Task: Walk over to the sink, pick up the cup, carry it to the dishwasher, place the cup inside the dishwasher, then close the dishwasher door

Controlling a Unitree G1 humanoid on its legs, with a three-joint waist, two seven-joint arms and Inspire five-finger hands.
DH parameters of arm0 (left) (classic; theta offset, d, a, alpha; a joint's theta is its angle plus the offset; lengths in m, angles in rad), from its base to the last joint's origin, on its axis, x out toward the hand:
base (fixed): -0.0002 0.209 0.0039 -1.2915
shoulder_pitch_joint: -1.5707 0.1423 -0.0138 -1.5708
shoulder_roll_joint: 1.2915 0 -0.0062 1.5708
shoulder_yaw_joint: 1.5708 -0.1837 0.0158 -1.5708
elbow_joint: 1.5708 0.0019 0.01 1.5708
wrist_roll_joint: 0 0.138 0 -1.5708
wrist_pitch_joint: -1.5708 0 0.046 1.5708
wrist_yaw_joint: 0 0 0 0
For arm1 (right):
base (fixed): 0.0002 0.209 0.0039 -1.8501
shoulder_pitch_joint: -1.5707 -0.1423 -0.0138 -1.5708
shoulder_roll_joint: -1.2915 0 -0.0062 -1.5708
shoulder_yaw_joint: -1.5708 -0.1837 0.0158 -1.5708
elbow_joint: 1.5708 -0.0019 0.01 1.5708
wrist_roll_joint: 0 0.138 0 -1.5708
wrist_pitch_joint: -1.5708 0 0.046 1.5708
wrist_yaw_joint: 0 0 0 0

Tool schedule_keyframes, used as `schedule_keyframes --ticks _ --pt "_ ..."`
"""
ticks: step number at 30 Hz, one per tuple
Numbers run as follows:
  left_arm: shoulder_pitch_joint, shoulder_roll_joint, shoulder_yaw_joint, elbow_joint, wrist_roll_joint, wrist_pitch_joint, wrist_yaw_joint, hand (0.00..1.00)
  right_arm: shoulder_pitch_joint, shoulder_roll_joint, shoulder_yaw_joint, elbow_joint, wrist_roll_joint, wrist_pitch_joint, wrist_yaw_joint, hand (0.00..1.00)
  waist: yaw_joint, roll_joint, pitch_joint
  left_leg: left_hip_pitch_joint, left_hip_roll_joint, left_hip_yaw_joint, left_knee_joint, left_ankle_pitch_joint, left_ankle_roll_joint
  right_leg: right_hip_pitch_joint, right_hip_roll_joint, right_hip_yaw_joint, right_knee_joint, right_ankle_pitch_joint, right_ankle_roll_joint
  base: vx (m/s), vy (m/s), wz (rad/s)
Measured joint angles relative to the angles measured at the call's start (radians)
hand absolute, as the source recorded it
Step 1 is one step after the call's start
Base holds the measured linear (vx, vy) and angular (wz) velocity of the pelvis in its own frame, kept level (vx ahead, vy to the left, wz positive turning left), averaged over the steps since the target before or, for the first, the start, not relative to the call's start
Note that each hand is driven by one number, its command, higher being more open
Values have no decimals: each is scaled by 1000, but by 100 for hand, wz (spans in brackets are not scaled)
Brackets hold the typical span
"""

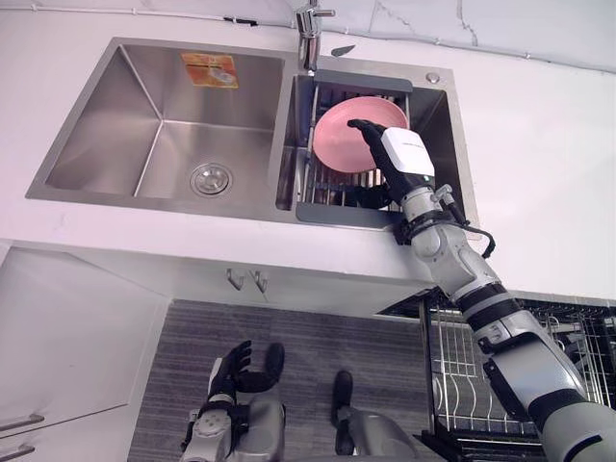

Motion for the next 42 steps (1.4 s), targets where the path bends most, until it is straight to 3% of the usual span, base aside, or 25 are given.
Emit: schedule_keyframes --ticks 3,4,5,6,8,12,14,15,19,32,42 --pt "-6 5 -10 1 -1 0 0 90 -41 -3 4 55 3 1 5 90 0 -6 0 -15 -10 5 8 -2 -4 -7 -7 2 -32 8 1 -54 0 2" --pt "-12 7 -13 0 -2 2 -1 90 -47 -9 4 59 4 3 5 90 2 -13 3 -24 -22 4 37 4 15 -8 -15 3 -38 19 1 -17 38 -15" --pt "-20 5 -19 3 0 -1 2 90 -56 -18 3 67 8 8 3 90 11 -4 4 -44 -23 3 96 -35 18 -11 -12 13 -40 25 10 12 28 -21" --pt "-21 4 -20 6 -1 -3 3 90 -63 -30 1 67 16 21 2 90 18 -3 7 -47 -20 6 70 -35 18 -28 -8 25 -23 34 10 36 19 -9" --pt "-27 22 -20 11 -10 3 4 90 -74 -57 0 73 51 24 9 90 13 -25 7 -29 -41 0 -1 -24 11 -23 -25 40 -22 35 1 65 17 17" --pt "-29 11 -20 8 -21 2 7 90 -95 -60 -36 89 84 46 2 90 17 -6 19 -34 -40 4 -2 -12 8 -23 -24 40 -24 38 2 -38 3 7" --pt "-33 12 -19 7 -22 5 2 90 -94 -61 -52 86 90 42 2 90 14 -15 21 -44 -64 4 66 -11 38 -24 -44 41 -37 45 4 19 55 -3" --pt "-31 8 -18 9 -19 3 5 90 -91 -63 -64 71 91 43 -2 90 14 -7 20 -42 -67 6 87 -42 54 -22 -44 54 -38 53 16 84 89 -21" --pt "-27 7 -12 4 -21 6 16 90 -89 -112 -132 -2 88 42 -20 90 16 -12 25 -7 -76 10 5 4 47 -31 -56 57 -30 63 27 94 46 6" --pt "-20 9 -15 3 -12 8 0 90 -36 -134 -138 -114 104 5 -19 90 5 -18 27 30 -58 14 0 -8 31 -6 -40 57 -7 34 15 45 -18 -2" --pt "-20 16 -17 -1 0 3 -1 90 -45 -151 -107 -64 105 -6 -15 90 12 -20 28 35 -57 8 0 -8 32 -6 -39 47 6 23 16 2 -4 1"
